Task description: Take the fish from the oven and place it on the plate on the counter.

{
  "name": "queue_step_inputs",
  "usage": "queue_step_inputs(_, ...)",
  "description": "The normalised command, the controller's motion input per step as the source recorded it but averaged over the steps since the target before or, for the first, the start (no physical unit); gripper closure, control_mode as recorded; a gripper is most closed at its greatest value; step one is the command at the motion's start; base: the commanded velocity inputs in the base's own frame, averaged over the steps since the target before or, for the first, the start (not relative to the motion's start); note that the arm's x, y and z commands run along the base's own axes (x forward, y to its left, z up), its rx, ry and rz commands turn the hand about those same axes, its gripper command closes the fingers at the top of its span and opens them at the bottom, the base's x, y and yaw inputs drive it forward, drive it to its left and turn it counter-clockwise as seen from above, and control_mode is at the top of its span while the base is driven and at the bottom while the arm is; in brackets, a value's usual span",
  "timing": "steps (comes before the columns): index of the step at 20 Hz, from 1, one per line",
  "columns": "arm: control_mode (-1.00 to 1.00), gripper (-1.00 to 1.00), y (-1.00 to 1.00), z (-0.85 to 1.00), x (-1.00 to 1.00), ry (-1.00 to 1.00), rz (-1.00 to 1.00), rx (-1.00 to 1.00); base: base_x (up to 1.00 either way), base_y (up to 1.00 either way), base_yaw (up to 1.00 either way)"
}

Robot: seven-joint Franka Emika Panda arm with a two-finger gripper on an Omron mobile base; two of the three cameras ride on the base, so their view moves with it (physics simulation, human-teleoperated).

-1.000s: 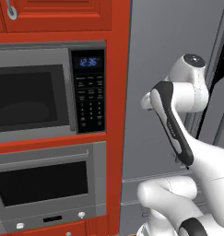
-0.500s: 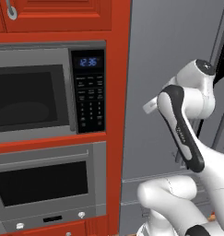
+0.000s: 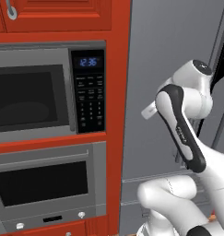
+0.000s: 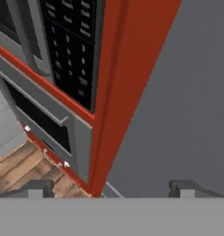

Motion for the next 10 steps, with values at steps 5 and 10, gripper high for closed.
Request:
queue_step_inputs(5, -1.00, -1.00, 0.67, -0.12, -0.27, -0.02, 0.26, -0.29, 0.00, 0.00, 0.00)
queue_step_inputs(10, -1.00, -1.00, 0.63, -0.42, -0.21, -0.05, 0.24, -0.27, 0.00, 0.00, 0.00)
